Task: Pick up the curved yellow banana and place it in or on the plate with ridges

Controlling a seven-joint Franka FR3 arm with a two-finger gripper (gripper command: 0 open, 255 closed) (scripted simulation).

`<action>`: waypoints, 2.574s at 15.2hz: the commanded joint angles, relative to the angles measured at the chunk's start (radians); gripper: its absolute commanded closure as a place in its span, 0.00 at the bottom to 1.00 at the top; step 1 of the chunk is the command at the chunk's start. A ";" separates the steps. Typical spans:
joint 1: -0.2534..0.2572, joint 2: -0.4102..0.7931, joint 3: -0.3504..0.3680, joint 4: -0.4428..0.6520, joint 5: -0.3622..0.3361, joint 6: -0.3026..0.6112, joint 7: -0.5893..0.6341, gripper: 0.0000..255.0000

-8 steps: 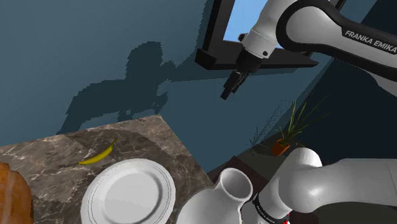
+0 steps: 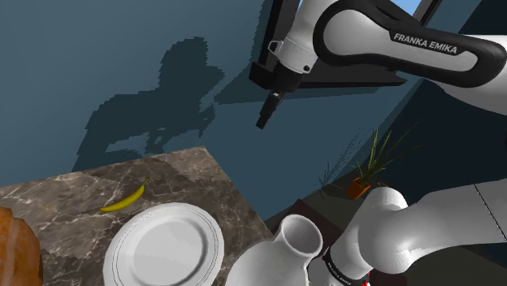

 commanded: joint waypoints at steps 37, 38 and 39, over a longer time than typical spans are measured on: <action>0.346 0.784 0.261 0.427 -0.122 0.295 -0.632 0.00; 0.346 0.784 0.261 0.427 -0.122 0.295 -0.632 0.00; 0.346 0.784 0.261 0.427 -0.122 0.295 -0.632 0.00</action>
